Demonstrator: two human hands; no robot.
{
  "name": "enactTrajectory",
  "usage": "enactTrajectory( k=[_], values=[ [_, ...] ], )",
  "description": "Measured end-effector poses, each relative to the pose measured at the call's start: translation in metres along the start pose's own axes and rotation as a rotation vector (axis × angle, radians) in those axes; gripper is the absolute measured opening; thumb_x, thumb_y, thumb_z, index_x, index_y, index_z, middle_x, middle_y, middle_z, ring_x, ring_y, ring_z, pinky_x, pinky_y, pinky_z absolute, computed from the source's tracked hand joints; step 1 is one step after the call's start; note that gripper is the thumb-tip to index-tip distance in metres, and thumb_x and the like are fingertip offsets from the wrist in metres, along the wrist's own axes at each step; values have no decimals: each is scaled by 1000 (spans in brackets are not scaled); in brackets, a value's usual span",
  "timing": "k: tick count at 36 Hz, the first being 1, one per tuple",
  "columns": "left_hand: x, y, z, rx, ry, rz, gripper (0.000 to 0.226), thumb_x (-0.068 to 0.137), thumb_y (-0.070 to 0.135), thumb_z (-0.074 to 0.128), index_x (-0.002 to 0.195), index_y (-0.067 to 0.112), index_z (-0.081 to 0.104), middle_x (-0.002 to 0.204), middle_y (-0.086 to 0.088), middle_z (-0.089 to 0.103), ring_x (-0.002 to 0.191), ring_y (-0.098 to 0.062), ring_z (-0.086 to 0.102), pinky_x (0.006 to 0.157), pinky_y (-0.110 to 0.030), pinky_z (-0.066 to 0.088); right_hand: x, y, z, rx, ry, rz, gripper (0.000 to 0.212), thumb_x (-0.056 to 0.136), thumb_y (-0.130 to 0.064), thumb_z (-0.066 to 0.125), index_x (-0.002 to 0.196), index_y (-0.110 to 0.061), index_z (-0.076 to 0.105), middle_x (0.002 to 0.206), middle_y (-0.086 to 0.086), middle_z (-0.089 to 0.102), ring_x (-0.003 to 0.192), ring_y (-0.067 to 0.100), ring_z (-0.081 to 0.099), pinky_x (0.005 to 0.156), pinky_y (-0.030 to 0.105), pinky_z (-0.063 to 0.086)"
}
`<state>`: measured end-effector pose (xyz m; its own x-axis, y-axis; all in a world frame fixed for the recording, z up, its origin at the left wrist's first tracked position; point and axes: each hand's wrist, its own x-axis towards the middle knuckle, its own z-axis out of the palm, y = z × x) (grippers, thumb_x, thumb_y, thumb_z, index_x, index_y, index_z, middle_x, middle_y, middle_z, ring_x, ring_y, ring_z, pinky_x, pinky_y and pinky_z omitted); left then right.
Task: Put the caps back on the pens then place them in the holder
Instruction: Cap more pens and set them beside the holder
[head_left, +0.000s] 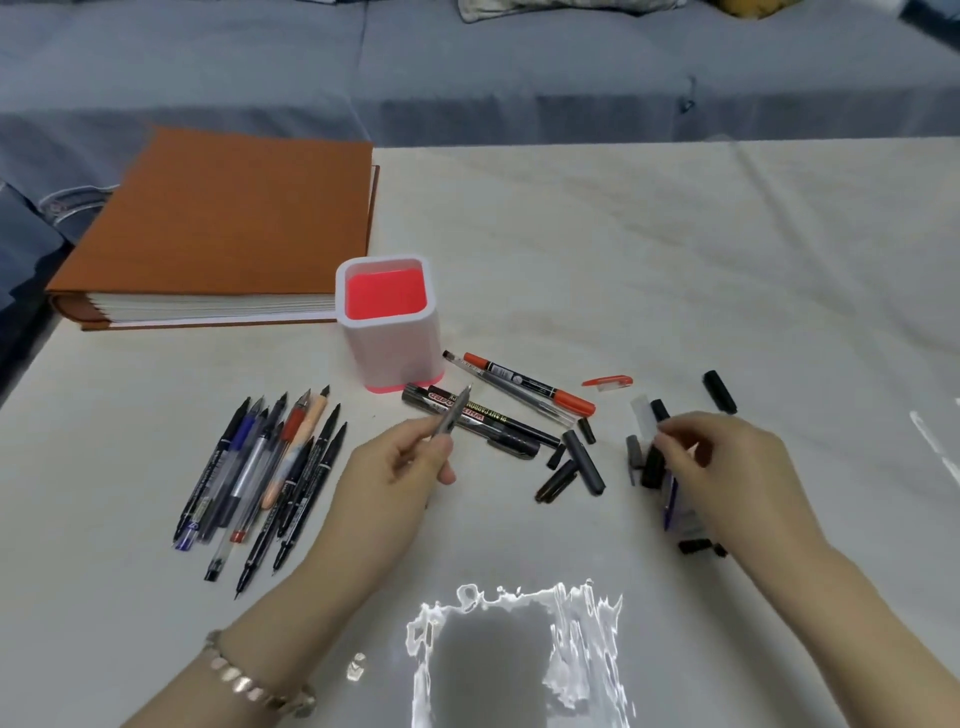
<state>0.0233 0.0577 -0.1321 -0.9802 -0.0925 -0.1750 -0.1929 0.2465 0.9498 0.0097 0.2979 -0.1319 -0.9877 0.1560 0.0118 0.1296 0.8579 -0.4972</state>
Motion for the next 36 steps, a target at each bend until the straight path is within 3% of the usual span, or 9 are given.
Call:
enactTrajectory(
  k=[4, 10, 12, 16, 19, 23, 28, 31, 36],
  values=[
    [-7, -5, -6, 50, -9, -61, 21, 87, 11, 56, 84, 31, 58, 56, 11, 67, 43, 3, 46, 54, -19, 41, 14, -1, 15, -191, -126, 41, 22, 86, -25, 55, 105, -15, 61, 96, 4, 65, 88, 26, 59, 67, 30, 42],
    [-12, -5, -14, 19, -22, -80, 15, 83, 5, 59, 82, 20, 58, 62, 5, 72, 46, 2, 51, 50, -8, 42, 18, -12, 33, -257, -200, 51, 20, 84, -18, 53, 102, -10, 58, 97, 8, 64, 90, 28, 58, 65, 30, 42],
    [-13, -3, -15, 17, -24, -69, 16, 83, 4, 60, 81, 20, 60, 64, 3, 72, 48, 0, 52, 51, -8, 43, 17, -14, 32, -164, -193, 75, 21, 82, -18, 54, 101, -11, 61, 95, 8, 66, 88, 26, 59, 62, 26, 39],
    [-14, 0, -15, 55, -25, -42, 19, 80, 7, 64, 79, 26, 63, 71, 3, 72, 53, -3, 56, 63, -20, 48, 11, -22, 19, 276, -115, 92, 11, 79, -9, 57, 70, -10, 63, 79, 11, 66, 74, 22, 60, 60, 24, 40],
    [-17, 3, -14, 99, -32, -26, 23, 78, 10, 65, 77, 34, 64, 77, 1, 71, 63, -10, 59, 71, -36, 51, 1, -37, 3, 699, -141, 104, 11, 82, -2, 60, 88, -7, 68, 71, 9, 64, 56, 8, 58, 55, 9, 47],
    [-22, 6, -13, 122, -55, -9, 25, 78, 14, 66, 80, 39, 62, 78, 5, 69, 63, -6, 58, 72, -34, 52, -11, -54, -10, 1095, -132, 136, 13, 84, 4, 56, 88, -4, 66, 71, 2, 73, 66, 8, 69, 60, 9, 50],
    [-25, 10, -12, 112, -79, 9, 24, 78, 14, 66, 81, 38, 63, 78, 5, 68, 64, -9, 58, 69, -30, 51, -22, -68, -10, 1240, -131, 191, 13, 83, 1, 56, 85, -8, 66, 75, 11, 68, 64, 11, 70, 56, 11, 51],
    [-27, 11, -12, 108, -82, 31, 25, 78, 14, 66, 82, 39, 63, 79, 7, 67, 67, -12, 58, 67, -25, 49, -27, -72, -3, 1196, -137, 186, 15, 80, 2, 60, 86, -11, 66, 62, 3, 69, 58, 11, 68, 53, 14, 52],
    [-30, 13, -12, 159, -91, 83, 26, 78, 14, 67, 82, 40, 62, 83, 12, 65, 68, -7, 58, 61, -10, 45, -34, -74, 8, 1143, -176, 175, 17, 82, -2, 58, 83, -17, 68, 62, 4, 72, 59, 13, 66, 56, 17, 53]
  ],
)
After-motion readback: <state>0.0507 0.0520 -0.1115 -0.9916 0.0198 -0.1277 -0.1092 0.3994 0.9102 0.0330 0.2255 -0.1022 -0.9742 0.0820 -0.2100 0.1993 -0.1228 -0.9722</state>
